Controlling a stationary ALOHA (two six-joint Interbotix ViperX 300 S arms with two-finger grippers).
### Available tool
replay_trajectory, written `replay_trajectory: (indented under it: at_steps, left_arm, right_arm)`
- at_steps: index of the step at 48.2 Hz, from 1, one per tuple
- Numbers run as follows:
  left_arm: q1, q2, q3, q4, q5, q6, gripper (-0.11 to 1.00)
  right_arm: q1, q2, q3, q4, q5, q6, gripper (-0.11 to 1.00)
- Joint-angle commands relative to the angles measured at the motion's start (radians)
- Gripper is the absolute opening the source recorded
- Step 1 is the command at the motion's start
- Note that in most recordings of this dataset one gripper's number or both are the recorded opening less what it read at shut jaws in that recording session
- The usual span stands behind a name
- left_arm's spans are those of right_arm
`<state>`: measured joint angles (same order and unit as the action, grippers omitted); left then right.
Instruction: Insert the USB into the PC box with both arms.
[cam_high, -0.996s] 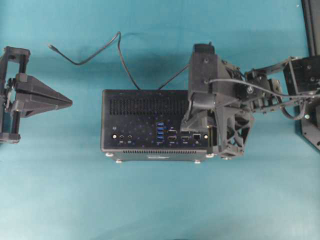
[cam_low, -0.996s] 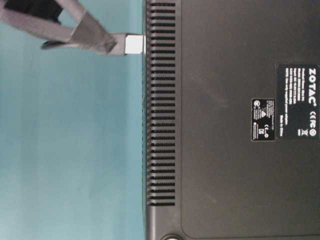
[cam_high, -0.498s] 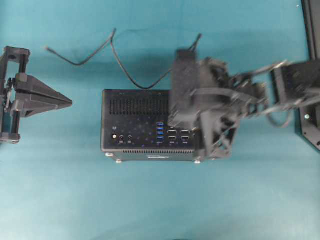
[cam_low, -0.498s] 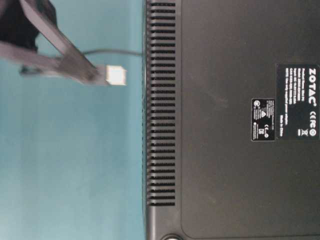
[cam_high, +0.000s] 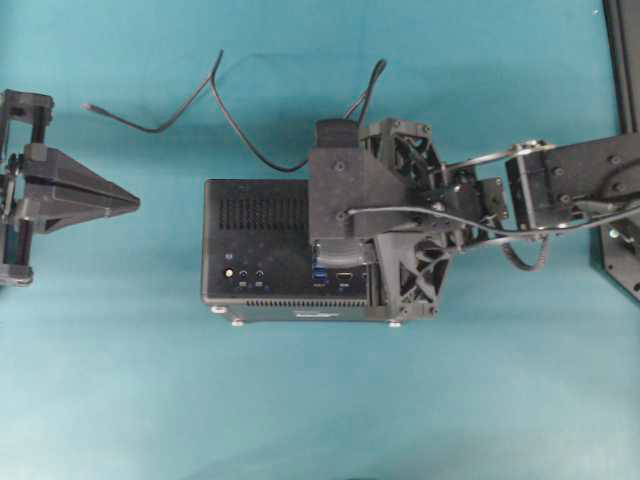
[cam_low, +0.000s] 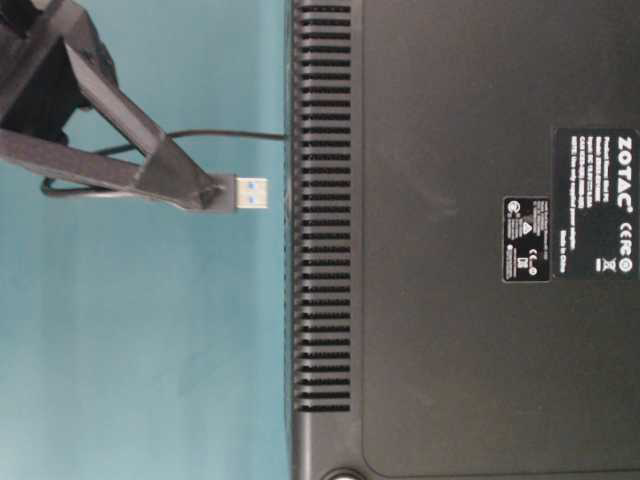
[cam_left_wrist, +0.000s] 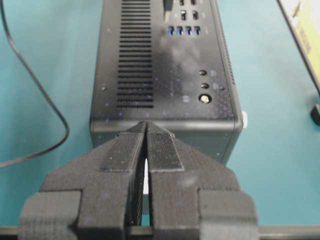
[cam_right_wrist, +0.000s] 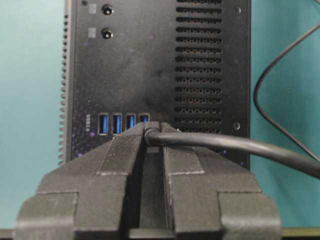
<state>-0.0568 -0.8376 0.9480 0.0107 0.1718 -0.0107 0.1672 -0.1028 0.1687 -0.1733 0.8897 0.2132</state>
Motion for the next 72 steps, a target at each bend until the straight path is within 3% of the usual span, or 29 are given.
replay_trajectory:
  at_steps: [1, 9, 26, 59, 72]
  left_arm:
    - [-0.002, -0.003, -0.011, 0.002, -0.009, -0.002, 0.0]
    - [-0.002, -0.003, -0.011, 0.002, -0.009, -0.002, 0.0]
    - [-0.002, -0.006, -0.011, 0.002, -0.009, -0.002, 0.0]
    - [0.0, -0.011, -0.003, 0.003, -0.009, -0.023, 0.0]
    - [-0.002, -0.012, -0.002, 0.002, -0.009, -0.023, 0.0]
  right_arm:
    - [-0.003, -0.003, -0.031, -0.012, -0.005, 0.008, 0.08]
    - [-0.009, 0.002, -0.035, -0.058, -0.005, 0.008, 0.08]
    - [-0.015, 0.011, -0.035, -0.061, -0.021, 0.012, 0.08]
    - [-0.005, 0.012, -0.028, -0.044, -0.012, 0.044, 0.08]
    - [-0.005, 0.014, -0.011, -0.011, -0.009, 0.046, 0.08]
